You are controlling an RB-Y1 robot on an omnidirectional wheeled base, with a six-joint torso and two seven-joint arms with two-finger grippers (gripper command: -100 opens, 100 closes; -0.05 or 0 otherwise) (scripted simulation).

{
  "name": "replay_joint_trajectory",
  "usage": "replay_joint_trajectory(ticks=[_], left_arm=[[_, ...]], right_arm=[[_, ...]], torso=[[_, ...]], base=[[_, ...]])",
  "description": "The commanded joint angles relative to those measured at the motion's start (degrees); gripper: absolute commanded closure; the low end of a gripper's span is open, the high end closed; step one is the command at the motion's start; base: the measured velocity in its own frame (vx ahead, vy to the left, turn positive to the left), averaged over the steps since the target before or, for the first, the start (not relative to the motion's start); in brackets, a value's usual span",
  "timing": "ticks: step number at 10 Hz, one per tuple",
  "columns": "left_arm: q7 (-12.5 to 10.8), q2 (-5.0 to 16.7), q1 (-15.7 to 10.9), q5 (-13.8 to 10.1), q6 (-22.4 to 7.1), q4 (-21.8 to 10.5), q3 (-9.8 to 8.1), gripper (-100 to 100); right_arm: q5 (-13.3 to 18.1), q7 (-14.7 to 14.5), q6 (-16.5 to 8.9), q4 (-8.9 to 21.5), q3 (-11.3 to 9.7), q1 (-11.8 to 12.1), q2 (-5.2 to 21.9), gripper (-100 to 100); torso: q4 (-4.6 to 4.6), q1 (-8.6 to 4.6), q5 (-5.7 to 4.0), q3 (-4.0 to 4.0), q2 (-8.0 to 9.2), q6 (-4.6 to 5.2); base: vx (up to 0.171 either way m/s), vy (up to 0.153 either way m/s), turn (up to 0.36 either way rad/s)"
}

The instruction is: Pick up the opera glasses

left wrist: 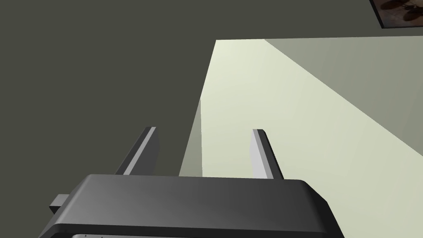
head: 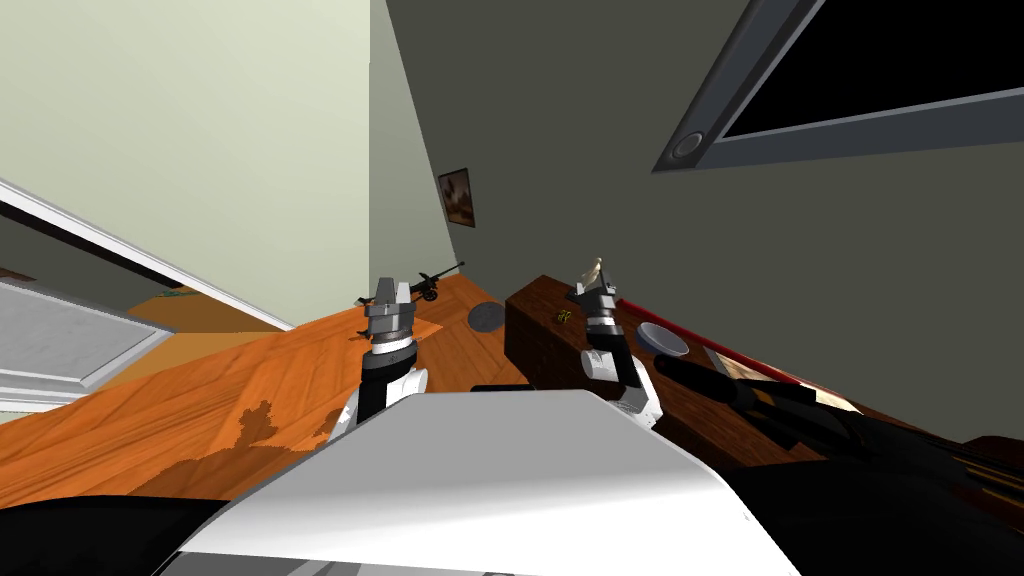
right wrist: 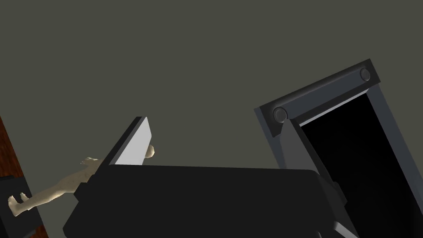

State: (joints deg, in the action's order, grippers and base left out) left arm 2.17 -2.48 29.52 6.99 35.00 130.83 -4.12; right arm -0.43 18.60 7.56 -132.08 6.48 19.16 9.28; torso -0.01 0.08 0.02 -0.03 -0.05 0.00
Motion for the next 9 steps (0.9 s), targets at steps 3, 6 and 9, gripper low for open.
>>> replay_joint_trajectory(ticks=[3,6,9], left_arm=[[0.00,0.00,0.00,0.00,0.00,0.00,0.00,0],[0.00,0.00,0.00,0.00,0.00,0.00,0.00,0],[0.00,0.00,0.00,0.00,0.00,0.00,0.00,0]], right_arm=[[-1.31,5.37,-6.17,1.37,1.41,-1.79,1.23,-100],[-2.21,8.65,-9.96,2.60,2.34,-3.25,2.04,-100],[-3.16,12.06,-13.89,3.94,3.27,-4.75,2.85,-100]], torso=[[0.00,0.03,0.01,0.00,0.00,0.01],[0.00,0.01,0.00,0.01,0.02,0.00],[0.00,-0.02,0.00,0.00,0.00,-0.01]], base=[[0.006,0.033,-0.051],[0.003,0.023,-0.036],[0.005,0.018,-0.038]])
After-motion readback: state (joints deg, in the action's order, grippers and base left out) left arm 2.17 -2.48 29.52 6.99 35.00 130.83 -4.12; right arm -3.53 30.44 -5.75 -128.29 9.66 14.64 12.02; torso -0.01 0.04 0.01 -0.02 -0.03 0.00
